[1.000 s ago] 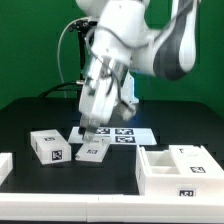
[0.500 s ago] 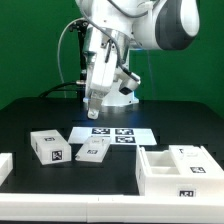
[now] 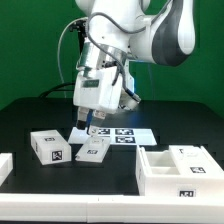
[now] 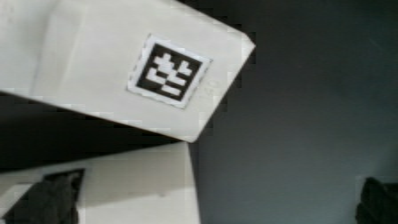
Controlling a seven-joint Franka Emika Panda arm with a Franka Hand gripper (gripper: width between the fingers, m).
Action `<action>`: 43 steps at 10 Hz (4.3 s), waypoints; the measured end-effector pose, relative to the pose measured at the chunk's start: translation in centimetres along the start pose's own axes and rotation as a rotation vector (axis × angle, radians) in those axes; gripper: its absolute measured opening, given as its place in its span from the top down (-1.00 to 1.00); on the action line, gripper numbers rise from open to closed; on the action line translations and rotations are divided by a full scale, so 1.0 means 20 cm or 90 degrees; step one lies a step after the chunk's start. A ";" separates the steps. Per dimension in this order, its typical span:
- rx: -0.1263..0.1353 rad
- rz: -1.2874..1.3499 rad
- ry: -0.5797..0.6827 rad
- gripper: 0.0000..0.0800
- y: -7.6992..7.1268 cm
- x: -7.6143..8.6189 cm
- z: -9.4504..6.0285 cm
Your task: Assemble cabinet
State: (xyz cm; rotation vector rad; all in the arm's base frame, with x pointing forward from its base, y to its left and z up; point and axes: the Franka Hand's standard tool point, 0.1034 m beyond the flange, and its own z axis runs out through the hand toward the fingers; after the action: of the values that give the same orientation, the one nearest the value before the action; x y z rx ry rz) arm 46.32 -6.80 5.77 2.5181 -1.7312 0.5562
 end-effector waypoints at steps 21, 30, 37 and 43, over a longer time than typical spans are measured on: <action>0.140 -0.448 0.028 -0.99 -0.38 -0.02 -0.37; 0.147 -0.754 -0.056 -0.99 -0.35 -0.14 -0.37; 0.145 -0.983 -0.102 -0.99 -0.41 0.06 -0.31; 0.203 -1.398 -0.096 -0.99 -0.47 0.34 -0.21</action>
Offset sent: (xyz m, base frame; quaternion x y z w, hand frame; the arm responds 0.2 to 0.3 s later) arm 0.0000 0.0000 0.0000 0.0000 0.0000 0.0000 1.0000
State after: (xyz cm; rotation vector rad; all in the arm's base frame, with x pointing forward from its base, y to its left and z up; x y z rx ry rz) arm 55.85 -8.35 13.43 2.6711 1.5196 0.2658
